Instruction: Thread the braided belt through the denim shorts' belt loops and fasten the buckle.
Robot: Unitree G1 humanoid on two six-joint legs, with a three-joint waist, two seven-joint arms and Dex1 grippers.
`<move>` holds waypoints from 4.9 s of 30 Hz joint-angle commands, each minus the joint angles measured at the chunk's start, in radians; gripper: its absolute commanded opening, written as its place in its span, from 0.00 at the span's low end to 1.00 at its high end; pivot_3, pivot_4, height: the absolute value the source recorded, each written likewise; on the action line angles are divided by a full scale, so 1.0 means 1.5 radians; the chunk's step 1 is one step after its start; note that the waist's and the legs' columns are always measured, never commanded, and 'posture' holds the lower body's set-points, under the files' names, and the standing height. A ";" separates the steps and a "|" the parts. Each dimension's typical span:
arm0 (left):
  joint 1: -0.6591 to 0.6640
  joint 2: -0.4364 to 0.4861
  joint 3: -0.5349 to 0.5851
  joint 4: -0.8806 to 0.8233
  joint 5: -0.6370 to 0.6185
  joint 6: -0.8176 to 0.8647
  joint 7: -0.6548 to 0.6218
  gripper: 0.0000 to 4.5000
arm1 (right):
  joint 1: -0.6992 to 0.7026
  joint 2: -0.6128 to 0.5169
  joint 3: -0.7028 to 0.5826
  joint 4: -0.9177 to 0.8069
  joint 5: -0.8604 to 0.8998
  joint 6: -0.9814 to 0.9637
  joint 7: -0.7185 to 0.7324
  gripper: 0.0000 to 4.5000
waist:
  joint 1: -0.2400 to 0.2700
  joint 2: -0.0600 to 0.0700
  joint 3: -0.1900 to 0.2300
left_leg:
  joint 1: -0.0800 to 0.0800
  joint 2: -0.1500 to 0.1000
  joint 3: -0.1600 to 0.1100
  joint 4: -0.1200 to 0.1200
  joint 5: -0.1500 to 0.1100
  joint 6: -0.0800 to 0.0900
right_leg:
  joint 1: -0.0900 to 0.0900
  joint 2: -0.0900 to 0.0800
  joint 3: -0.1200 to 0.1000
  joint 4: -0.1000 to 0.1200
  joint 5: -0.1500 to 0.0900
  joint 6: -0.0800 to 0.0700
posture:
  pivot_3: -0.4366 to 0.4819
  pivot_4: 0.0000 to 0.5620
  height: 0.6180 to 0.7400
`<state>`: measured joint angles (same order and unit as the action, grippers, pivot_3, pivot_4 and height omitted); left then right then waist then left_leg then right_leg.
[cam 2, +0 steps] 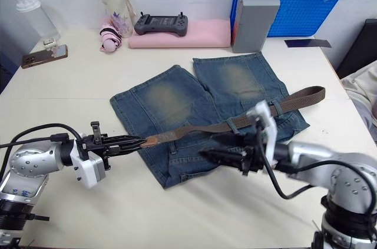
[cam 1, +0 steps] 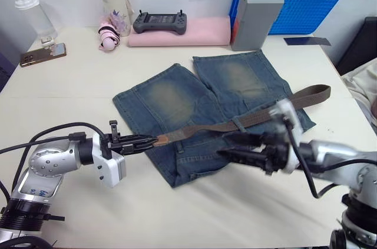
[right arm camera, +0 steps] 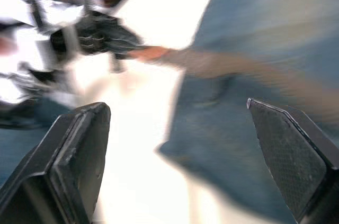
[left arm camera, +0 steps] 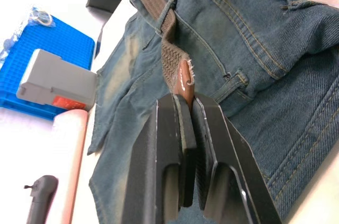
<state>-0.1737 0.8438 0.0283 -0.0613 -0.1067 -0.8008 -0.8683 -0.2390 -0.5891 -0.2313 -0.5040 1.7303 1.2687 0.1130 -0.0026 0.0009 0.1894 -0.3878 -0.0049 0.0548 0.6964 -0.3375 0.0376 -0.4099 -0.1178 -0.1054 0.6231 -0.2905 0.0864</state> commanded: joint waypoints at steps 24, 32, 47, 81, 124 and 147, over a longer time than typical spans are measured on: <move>0.008 0.023 0.008 -0.023 -0.025 -0.010 0.003 0.00 | 0.010 0.364 0.134 0.075 0.161 -0.400 -0.607 0.58 | -0.004 0.000 0.000 | 0.000 0.001 0.002 0.000 0.000 0.000 | -0.002 0.001 0.002 0.002 0.000 0.000 | 0.48 0.27 0.77; 0.009 0.021 0.010 -0.026 -0.026 -0.012 0.006 0.00 | 0.004 0.370 0.136 0.071 0.161 -0.422 -0.602 0.01 | -0.007 0.000 0.000 | 0.000 0.001 0.002 0.000 0.000 0.000 | -0.002 0.001 0.003 0.002 0.000 0.000 | 0.48 0.27 0.77; 0.165 0.073 0.058 -0.203 -0.330 0.569 -0.009 0.80 | 0.057 0.278 0.146 -0.016 -0.008 -0.435 -0.419 0.00 | -0.016 0.001 0.000 | 0.000 0.001 0.001 -0.001 0.000 0.000 | -0.002 0.001 0.003 0.002 -0.001 -0.001 | 0.48 0.27 0.77; 0.143 0.024 0.141 -0.234 -0.331 0.737 -0.041 0.80 | 0.063 0.338 0.247 -0.008 -0.294 -0.457 -0.326 0.00 | -0.017 0.001 0.000 | 0.001 0.001 0.001 -0.003 0.001 -0.001 | -0.003 0.001 0.003 0.002 -0.001 -0.002 | 0.48 0.27 0.77; 0.049 -0.087 -0.011 0.160 0.156 -0.086 0.109 0.87 | 0.061 0.421 0.232 0.081 -0.388 -0.287 -0.308 0.00 | -0.017 -0.001 -0.001 | 0.001 0.001 0.002 -0.006 0.000 -0.002 | -0.004 0.000 0.002 0.002 -0.002 -0.003 | 0.48 0.27 0.77; 0.074 -0.029 -0.028 0.104 0.031 0.023 0.061 0.03 | 0.068 0.443 0.217 0.077 -0.397 -0.271 -0.317 0.00 | -0.019 -0.002 -0.001 | 0.001 0.001 0.002 -0.006 0.001 -0.002 | -0.004 0.001 0.002 0.002 -0.002 -0.003 | 0.48 0.27 0.77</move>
<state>-0.0734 0.7712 -0.0194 0.1292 -0.0088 -0.8058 -0.7548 -0.1537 0.0645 0.1022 -0.3851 1.1442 0.8536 -0.3510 -0.0310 -0.0013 0.1872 -0.3856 -0.0032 0.0580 0.6869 -0.3365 0.0342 -0.4164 -0.1170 -0.1021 0.6267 -0.2932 0.0820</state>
